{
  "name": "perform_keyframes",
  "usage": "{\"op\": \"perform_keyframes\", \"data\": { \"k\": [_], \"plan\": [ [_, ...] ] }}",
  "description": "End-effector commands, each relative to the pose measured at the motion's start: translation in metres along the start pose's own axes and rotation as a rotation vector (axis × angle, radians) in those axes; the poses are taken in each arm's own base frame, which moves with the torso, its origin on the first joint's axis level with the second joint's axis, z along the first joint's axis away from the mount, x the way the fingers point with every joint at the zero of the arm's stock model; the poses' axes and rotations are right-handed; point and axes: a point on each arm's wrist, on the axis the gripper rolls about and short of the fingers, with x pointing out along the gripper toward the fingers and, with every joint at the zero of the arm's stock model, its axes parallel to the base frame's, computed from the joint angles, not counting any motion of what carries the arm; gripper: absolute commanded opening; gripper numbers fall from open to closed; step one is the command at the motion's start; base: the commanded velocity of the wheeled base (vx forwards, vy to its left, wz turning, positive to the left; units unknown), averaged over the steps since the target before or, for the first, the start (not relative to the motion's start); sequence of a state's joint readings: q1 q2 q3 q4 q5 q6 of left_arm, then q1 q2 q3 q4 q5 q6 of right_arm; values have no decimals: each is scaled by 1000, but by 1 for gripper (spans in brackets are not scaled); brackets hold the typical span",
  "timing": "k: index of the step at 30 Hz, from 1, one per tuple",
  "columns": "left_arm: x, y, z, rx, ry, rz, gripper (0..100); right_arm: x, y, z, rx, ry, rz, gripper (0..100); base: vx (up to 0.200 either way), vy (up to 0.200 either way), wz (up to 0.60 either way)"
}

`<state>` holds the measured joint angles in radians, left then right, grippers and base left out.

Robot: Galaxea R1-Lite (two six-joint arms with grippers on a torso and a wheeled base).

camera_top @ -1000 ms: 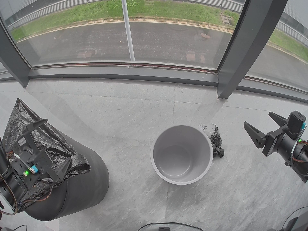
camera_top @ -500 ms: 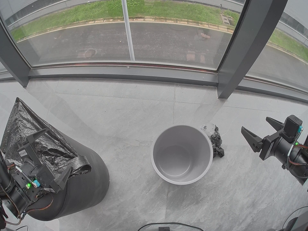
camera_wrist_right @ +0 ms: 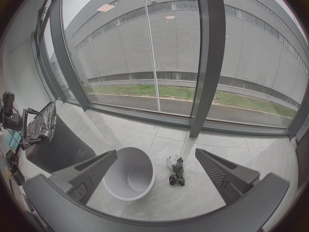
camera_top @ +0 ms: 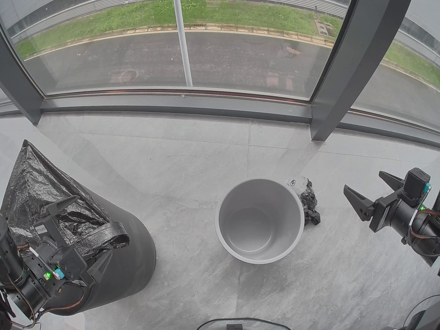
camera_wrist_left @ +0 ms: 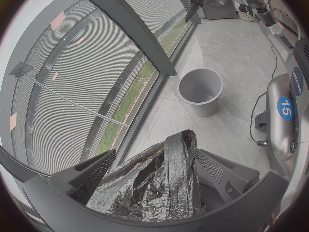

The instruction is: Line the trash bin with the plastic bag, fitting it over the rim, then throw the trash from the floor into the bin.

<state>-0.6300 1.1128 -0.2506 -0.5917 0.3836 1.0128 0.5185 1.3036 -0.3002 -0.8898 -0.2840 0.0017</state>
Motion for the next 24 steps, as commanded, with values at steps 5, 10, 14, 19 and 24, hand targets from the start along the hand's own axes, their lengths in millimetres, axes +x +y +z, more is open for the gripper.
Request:
{"op": "perform_keyframes", "data": {
  "k": [5, 10, 14, 19, 24],
  "plan": [
    [2, -3, 0, 8, 5, -17, 100, -1, 0, -2, -2, 6, 0, 100, 0, 0, 0],
    [7, -3, 1, 7, 22, -21, 100, -2, 0, -2, -1, 4, 0, 100, 0, 0, 0],
    [13, -4, -2, 8, 58, -30, 100, -3, -1, -2, -1, 3, 0, 100, 0, 0, 0],
    [19, -3, -3, 7, 99, -21, 100, -4, -1, -2, 0, 0, -3, 100, 0, 0, 0],
    [23, 0, -3, 1, 122, -7, 100, -5, -2, -2, 0, -2, -3, 100, 0, 0, 0]
  ]
}}
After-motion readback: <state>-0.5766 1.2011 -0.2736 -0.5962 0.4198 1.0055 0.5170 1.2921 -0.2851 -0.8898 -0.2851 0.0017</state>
